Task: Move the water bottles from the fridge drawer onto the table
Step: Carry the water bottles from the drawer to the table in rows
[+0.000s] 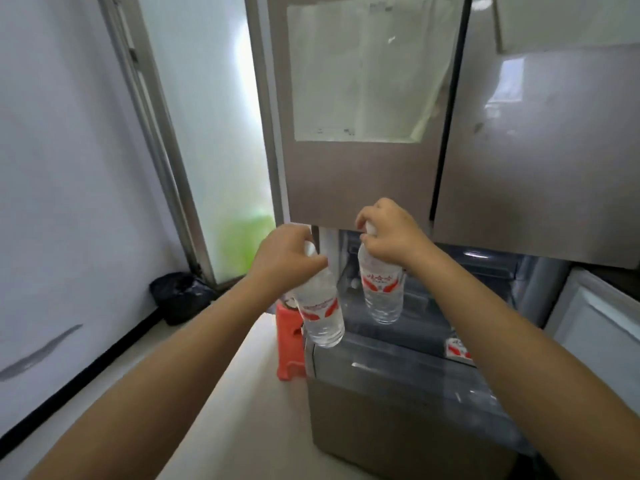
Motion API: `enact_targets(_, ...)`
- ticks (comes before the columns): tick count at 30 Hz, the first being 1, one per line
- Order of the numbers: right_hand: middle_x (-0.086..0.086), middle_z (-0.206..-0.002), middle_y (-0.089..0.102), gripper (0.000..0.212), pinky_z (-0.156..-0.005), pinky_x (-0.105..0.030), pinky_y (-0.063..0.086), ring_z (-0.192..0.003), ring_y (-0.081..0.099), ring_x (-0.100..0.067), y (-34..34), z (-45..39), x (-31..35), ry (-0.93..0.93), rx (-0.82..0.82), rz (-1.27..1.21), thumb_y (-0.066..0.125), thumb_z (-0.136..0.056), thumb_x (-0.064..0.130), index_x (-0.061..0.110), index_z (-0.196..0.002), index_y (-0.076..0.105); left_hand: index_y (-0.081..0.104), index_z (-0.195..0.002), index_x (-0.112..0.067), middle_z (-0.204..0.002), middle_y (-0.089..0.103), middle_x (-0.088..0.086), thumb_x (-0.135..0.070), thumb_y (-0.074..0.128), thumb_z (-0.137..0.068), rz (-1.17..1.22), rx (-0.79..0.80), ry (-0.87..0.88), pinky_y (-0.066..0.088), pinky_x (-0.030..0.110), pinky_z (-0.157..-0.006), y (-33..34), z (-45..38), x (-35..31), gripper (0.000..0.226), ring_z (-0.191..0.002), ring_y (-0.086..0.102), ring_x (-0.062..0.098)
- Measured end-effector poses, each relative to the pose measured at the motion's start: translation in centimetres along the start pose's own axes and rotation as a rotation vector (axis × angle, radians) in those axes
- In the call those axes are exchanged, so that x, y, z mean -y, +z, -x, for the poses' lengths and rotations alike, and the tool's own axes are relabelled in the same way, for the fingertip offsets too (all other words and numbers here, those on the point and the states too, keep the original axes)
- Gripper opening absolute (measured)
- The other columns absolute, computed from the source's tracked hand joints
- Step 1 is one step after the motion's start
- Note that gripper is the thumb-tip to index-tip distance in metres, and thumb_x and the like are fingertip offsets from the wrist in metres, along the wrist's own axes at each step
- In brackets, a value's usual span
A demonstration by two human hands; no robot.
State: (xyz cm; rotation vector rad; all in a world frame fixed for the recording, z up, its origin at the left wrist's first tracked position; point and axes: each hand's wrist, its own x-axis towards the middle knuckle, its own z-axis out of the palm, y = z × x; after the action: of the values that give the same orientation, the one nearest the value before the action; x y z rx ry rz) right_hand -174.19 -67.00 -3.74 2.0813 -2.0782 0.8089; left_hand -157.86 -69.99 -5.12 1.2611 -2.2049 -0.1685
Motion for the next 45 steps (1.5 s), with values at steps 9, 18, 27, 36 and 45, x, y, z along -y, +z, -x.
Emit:
enact_targets(9,-0.008,-0.123,0.058,0.024,-0.080,-0.021,0.032,-0.115,0.050,-0.022,4.0,6.0,20.1,-0.402,0.373,-0.274,0.061,-0.080,0.011,0.009,-0.103,0.065,0.065,-0.096,-0.006,-0.085,0.056,0.004,-0.026,0.062,-0.080,-0.220,0.089,-0.465,0.041,0.025,-0.064,-13.3,17.4,9.0,0.026,-0.080,0.050,0.018)
enact_targets(18,-0.006,-0.123,0.056,0.027,-0.079,-0.023,0.035,-0.114,0.050,-0.020,9.0,15.6,46.9,-0.749,0.627,-0.360,0.064,-0.080,0.014,0.009,-0.107,0.063,0.057,-0.078,-0.012,-0.072,0.051,-0.003,-0.021,0.062,-0.079,-0.295,-0.118,-0.819,0.036,0.016,-0.054,-29.9,39.4,20.8,0.011,-0.072,0.050,0.013)
enact_targets(27,-0.003,-0.097,0.053,0.022,-0.076,-0.025,0.038,-0.089,0.047,-0.017,13.7,22.0,69.5,-0.790,0.717,-0.511,0.068,-0.078,0.009,0.005,-0.098,0.064,0.055,-0.077,-0.013,-0.078,0.054,0.003,-0.024,0.065,-0.078,-0.479,-0.274,-1.118,0.033,0.016,-0.048,-44.8,56.9,31.3,0.015,-0.066,0.050,0.011)
enact_targets(36,-0.003,-0.094,0.054,0.023,-0.078,-0.025,0.042,-0.086,0.050,-0.017,21.1,22.4,86.9,-0.949,0.788,-0.488,0.068,-0.078,0.008,0.003,-0.100,0.066,0.055,-0.075,-0.011,-0.068,0.050,0.002,-0.023,0.067,-0.078,-0.527,-0.424,-1.321,0.035,0.017,-0.048,-53.0,64.3,44.4,0.017,-0.065,0.050,0.014)
enact_targets(45,0.001,-0.089,0.055,0.020,-0.069,-0.021,0.041,-0.084,0.051,-0.016,30.5,16.7,104.1,-1.073,0.767,-0.448,0.070,-0.074,0.009,0.008,-0.094,0.067,0.051,-0.067,-0.012,-0.065,0.046,0.001,-0.024,0.069,-0.076,-0.445,-0.444,-1.476,0.036,0.019,-0.050,-61.2,65.5,60.8,0.024,-0.064,0.048,0.015)
